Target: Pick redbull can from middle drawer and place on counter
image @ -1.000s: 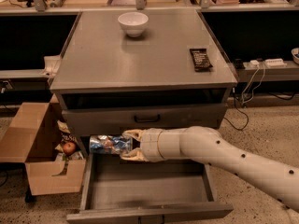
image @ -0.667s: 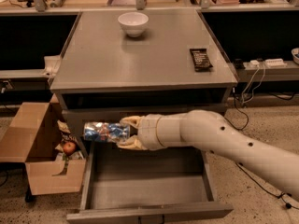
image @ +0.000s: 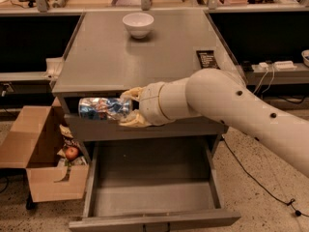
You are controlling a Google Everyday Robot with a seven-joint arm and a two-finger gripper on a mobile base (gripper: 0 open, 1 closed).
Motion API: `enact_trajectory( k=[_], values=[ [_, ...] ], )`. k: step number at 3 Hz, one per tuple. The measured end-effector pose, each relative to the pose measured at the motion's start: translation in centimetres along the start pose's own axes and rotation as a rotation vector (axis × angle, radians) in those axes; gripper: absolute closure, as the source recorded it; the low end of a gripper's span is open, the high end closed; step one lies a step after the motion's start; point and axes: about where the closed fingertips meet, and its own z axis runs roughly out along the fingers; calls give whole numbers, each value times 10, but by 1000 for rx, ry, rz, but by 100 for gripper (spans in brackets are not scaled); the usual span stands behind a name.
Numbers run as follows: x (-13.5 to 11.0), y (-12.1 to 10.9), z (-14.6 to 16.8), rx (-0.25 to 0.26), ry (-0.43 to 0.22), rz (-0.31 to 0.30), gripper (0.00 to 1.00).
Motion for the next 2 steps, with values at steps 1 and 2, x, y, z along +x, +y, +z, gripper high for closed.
enact_trajectory(
  k=[1, 2],
  values=[
    [-1, -3, 0, 9, -11, 5, 100],
    [-2, -11, 1, 35, -43, 20, 100]
  ],
)
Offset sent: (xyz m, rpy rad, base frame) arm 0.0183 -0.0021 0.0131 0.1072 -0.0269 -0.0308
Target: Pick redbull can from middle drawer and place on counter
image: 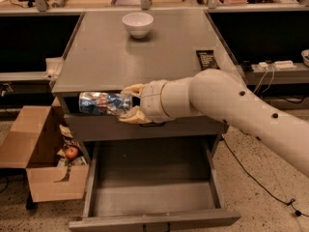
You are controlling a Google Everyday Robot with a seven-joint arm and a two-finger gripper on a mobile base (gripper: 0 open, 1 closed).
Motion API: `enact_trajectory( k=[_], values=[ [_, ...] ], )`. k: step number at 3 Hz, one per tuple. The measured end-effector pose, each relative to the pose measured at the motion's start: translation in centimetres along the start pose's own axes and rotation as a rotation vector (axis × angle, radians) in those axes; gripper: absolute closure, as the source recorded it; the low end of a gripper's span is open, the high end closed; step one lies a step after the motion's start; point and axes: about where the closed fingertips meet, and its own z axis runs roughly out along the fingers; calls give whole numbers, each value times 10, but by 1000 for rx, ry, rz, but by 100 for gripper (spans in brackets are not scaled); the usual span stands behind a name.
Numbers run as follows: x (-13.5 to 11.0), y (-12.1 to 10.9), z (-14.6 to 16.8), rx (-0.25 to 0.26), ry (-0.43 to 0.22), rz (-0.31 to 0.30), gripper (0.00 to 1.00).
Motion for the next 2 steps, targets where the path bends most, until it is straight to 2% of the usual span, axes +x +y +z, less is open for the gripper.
enact_trajectory(
  k=[1, 2],
  values=[
    [-7, -56, 2, 45, -10, 52, 100],
    [-14, -100, 4, 69, -5, 107, 100]
  ],
)
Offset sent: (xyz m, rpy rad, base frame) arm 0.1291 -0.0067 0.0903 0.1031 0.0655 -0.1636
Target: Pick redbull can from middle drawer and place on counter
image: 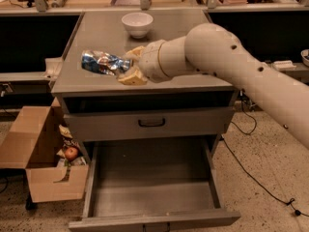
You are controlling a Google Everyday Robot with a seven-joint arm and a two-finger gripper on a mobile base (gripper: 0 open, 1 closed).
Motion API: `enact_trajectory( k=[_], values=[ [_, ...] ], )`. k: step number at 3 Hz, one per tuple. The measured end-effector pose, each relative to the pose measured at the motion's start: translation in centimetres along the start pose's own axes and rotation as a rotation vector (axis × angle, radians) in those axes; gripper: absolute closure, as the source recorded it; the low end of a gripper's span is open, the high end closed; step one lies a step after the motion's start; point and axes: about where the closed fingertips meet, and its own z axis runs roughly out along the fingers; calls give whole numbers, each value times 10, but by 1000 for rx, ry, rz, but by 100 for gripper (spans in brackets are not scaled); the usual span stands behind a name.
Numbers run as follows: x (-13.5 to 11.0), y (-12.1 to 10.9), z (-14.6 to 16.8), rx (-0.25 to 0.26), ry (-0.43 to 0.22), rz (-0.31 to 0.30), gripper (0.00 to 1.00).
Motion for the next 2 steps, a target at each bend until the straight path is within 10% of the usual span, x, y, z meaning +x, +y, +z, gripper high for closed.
enact_trajectory(
  k=[2],
  values=[
    [37, -71, 27, 1, 60, 206, 100]
  ],
)
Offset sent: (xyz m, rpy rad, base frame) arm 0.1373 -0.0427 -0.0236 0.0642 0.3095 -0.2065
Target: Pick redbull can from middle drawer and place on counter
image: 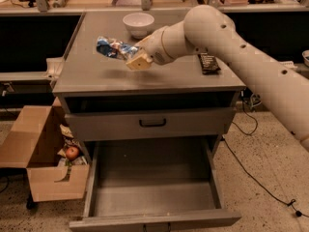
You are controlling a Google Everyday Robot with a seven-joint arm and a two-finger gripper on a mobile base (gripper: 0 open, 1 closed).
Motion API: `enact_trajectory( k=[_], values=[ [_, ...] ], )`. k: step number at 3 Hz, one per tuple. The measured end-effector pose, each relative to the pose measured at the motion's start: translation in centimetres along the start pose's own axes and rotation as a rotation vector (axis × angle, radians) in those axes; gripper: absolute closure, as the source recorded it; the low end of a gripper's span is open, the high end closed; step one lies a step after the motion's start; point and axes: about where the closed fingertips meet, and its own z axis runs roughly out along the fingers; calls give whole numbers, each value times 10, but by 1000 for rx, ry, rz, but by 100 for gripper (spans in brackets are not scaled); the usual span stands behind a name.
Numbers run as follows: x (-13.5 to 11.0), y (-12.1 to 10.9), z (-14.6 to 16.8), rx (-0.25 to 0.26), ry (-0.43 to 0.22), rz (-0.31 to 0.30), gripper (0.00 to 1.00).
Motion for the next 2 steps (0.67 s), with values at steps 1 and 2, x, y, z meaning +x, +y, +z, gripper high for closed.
enact_trajectory(
  k=[1, 2],
  values=[
    [16, -28, 15, -18, 51, 88, 100],
    [15, -34, 15, -17, 55, 98, 83]
  ],
)
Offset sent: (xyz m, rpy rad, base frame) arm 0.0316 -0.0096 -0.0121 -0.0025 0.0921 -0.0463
